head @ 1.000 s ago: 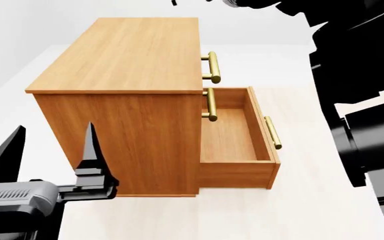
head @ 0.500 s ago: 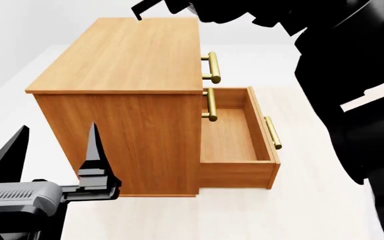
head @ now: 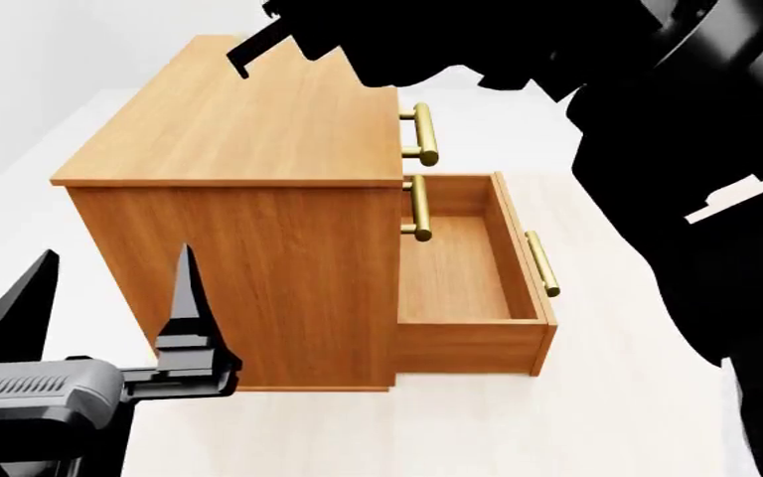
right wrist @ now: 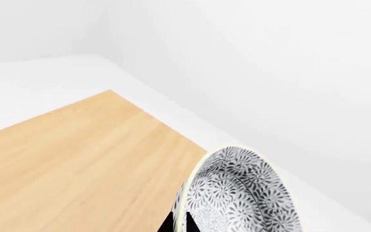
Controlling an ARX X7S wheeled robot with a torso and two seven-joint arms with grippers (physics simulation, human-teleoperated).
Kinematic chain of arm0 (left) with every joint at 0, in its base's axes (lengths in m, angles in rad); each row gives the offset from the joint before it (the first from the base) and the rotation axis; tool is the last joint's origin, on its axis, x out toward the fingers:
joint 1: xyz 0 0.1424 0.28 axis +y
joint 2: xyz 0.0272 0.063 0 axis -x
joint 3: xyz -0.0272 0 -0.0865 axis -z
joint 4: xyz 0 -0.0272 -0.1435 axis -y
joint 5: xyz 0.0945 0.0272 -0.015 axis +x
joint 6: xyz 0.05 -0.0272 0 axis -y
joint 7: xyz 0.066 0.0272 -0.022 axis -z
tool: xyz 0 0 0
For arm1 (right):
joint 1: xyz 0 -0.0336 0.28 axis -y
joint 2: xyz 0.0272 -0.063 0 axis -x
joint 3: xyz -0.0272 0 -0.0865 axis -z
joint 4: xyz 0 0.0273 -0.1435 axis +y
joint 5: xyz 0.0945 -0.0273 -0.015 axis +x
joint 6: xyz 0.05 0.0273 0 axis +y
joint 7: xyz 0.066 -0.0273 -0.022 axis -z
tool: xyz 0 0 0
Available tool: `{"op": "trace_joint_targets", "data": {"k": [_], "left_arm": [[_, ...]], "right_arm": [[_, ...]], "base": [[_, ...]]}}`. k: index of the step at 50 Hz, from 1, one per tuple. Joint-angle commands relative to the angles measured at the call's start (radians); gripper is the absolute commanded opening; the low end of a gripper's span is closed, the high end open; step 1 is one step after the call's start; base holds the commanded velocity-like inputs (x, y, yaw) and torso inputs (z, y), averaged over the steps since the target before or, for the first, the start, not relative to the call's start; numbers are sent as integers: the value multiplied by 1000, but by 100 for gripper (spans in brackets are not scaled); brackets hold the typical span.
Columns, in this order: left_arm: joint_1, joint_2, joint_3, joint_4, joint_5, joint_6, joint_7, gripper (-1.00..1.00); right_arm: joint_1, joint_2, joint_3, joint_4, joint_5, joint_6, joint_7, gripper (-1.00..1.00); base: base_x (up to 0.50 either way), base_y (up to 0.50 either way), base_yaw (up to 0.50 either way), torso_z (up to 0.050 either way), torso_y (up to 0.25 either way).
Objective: Put the bowl on top of the cabinet.
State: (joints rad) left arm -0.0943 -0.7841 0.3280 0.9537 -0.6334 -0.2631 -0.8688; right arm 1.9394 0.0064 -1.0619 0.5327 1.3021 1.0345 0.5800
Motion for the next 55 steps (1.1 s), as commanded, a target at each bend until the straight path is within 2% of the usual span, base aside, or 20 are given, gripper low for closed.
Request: {"op": "trace_joint_targets", "data": {"k": [1, 31, 55], "left_arm": [[1, -3, 2, 1, -1, 2, -3, 100], [-9, -3, 13, -1, -8, 3, -10, 100], [-11, -7, 21, 2, -11, -1, -20, 100]], "right_arm": [[3, 2, -43, -38, 44, -21, 46, -100], [7, 16, -71, -110, 127, -26, 106, -100], [18, 42, -8, -245, 282, -3, 244, -100]], "base": [[0, 0, 0, 0, 0], [0, 0, 0, 0, 0], [0, 0, 0, 0, 1]]}}
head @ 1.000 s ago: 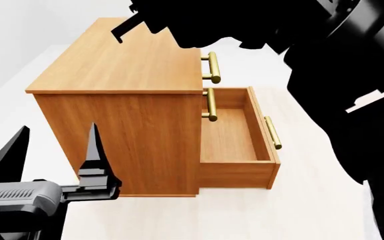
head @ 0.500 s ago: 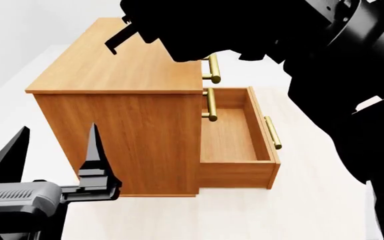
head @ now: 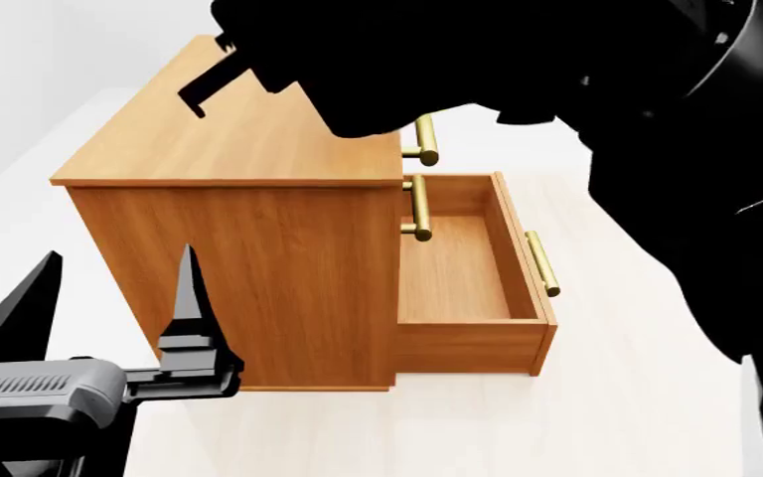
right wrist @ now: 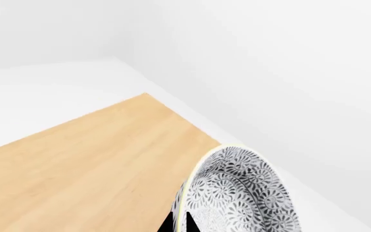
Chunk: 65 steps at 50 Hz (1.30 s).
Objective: Put the bowl on top of the cabinet.
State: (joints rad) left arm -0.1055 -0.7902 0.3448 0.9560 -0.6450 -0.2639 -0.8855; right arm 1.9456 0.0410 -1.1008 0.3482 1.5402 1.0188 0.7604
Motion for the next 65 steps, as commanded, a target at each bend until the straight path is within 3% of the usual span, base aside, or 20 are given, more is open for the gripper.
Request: {"op": "trace_joint_targets", "data": {"k": [1, 36, 50, 65], "left_arm": [[0, -2, 4, 2, -1, -1, -5, 100], [1, -13, -3, -6, -18, 15, -11, 100], [-4, -13, 5, -3, -17, 14, -11, 100], [-2, -9, 15, -11, -5, 23, -5, 100]], "right_arm": [[12, 6, 31, -64, 47, 12, 66, -100], [-28, -24, -30, -43, 45, -75, 11, -100], [20, -38, -170, -34, 140, -210, 1, -100], [36, -33, -230, -68, 192, -255, 21, -100]], "base": [[0, 0, 0, 0, 0], [0, 0, 0, 0, 0], [0, 0, 0, 0, 1], [0, 0, 0, 0, 1]]}}
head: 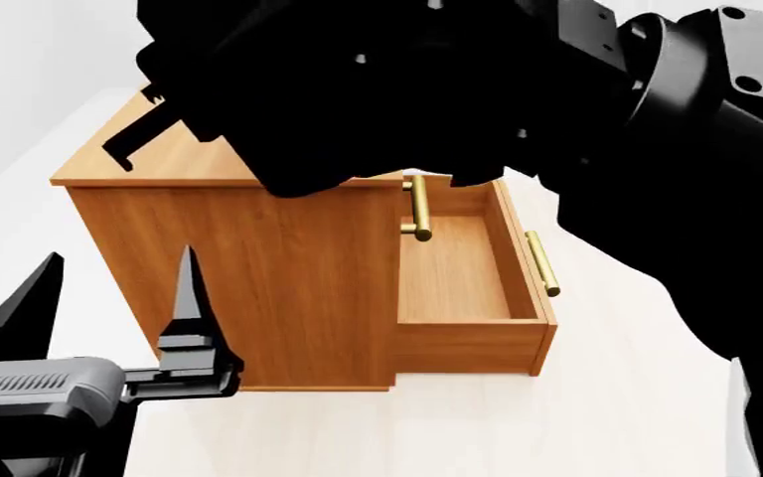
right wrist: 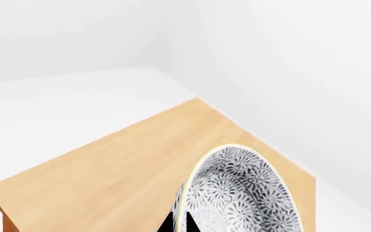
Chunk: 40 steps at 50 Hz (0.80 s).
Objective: Put the bowl on top of the cabinet.
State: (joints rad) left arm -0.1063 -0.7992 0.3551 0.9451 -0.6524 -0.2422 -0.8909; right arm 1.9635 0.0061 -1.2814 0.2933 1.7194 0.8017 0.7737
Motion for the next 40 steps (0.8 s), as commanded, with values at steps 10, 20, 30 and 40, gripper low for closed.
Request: {"op": "trace_joint_targets", "data": {"k": [10, 20, 30, 40], "left_arm": [[0, 0, 7, -3, 7, 6, 0, 100], [-3, 0, 8, -8, 5, 9, 1, 100], [-8, -10, 2, 7, -13, -2, -14, 100], [-8, -5, 10, -6, -7, 6, -6, 100]], "right_arm": [[9, 9, -79, -15, 6, -55, -2, -100], [10, 8, -96, -17, 1, -67, -17, -100], [24, 22, -95, -23, -11, -86, -43, 100], [32, 30, -79, -54, 2, -98, -33, 100]], "base": [[0, 0, 0, 0, 0], [0, 0, 0, 1, 1], [0, 0, 0, 0, 0], [0, 0, 0, 0, 0]]}}
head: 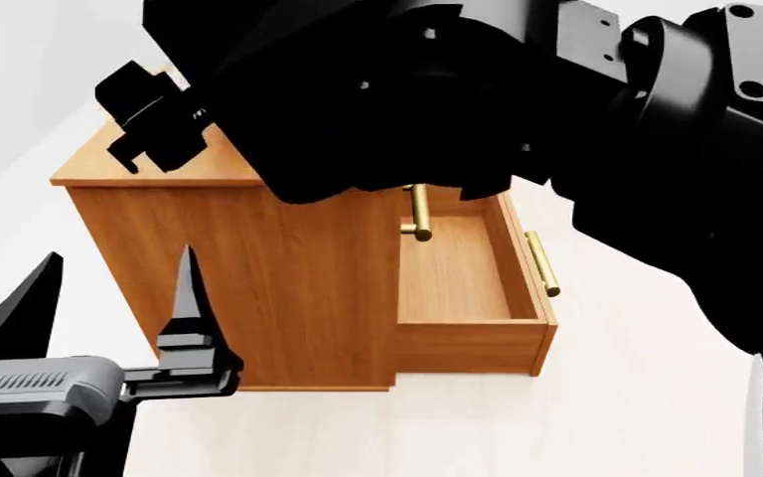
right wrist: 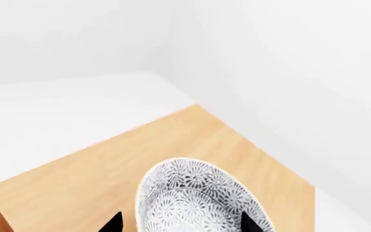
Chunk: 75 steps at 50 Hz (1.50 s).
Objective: Put the bowl on top of the cabinet.
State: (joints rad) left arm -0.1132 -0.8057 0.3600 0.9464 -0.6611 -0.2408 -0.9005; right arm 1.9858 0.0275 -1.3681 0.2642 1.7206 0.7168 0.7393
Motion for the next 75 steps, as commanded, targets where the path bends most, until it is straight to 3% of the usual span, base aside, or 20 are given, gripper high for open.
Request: {"op": "trace_joint_targets", "data": {"k": [1, 16, 42, 75], "left_arm": [[0, 3, 7, -11, 5, 8, 7, 100], [0, 0, 8, -9, 4, 9, 3, 100], [-12, -8, 12, 6, -3, -3, -10, 100], [-6, -15, 26, 20, 15, -2, -24, 100]], "right_arm": [[10, 8, 8, -23, 1, -15, -1, 100], [41, 47, 38, -63, 18, -22, 9, 100], [57, 211, 145, -226, 47, -82, 72, 100], [5, 536, 268, -614, 87, -156, 323, 100]], "base": [[0, 0, 0, 0, 0], [0, 0, 0, 0, 0], [0, 0, 0, 0, 0], [0, 0, 0, 0, 0]]}}
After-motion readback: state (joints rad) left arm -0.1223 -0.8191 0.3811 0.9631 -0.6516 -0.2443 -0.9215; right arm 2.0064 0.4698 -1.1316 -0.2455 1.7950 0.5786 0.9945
